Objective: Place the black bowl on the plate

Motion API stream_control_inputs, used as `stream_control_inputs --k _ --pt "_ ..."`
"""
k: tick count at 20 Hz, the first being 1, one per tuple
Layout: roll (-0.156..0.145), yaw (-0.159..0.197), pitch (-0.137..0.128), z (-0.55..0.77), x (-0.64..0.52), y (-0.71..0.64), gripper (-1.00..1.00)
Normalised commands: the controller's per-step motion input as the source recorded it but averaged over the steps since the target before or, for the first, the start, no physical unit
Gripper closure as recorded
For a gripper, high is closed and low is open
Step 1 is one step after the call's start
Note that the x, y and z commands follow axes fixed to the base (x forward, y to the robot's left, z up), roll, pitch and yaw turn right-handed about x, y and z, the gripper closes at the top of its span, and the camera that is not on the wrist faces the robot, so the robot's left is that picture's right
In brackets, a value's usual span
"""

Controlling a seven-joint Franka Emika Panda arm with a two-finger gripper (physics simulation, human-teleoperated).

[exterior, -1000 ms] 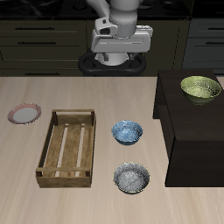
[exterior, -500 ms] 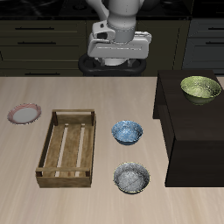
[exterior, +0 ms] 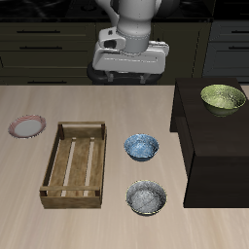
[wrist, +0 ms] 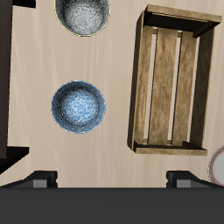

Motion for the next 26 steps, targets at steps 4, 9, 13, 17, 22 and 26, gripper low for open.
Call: stream_control_inputs --k 4,9,13,17,22,26 --pt "-0.040 0.012 -0.059 0.11 0.60 -0.16 -1.00" --pt "-0.004 0.005 -0.022 0.11 0.54 -0.20 -1.00" --pt "0.086 -0.002 0.020 0.00 0.44 -0.04 -1.00" --pt "0.057 -0.058 0.036 -0.01 0.49 -0.13 -1.00" --pt "0.017 -0.080 0.013 0.08 0.57 -0.28 -1.00" --pt "-0.050 -0.019 -0.009 0.10 0.48 -0.33 -1.00"
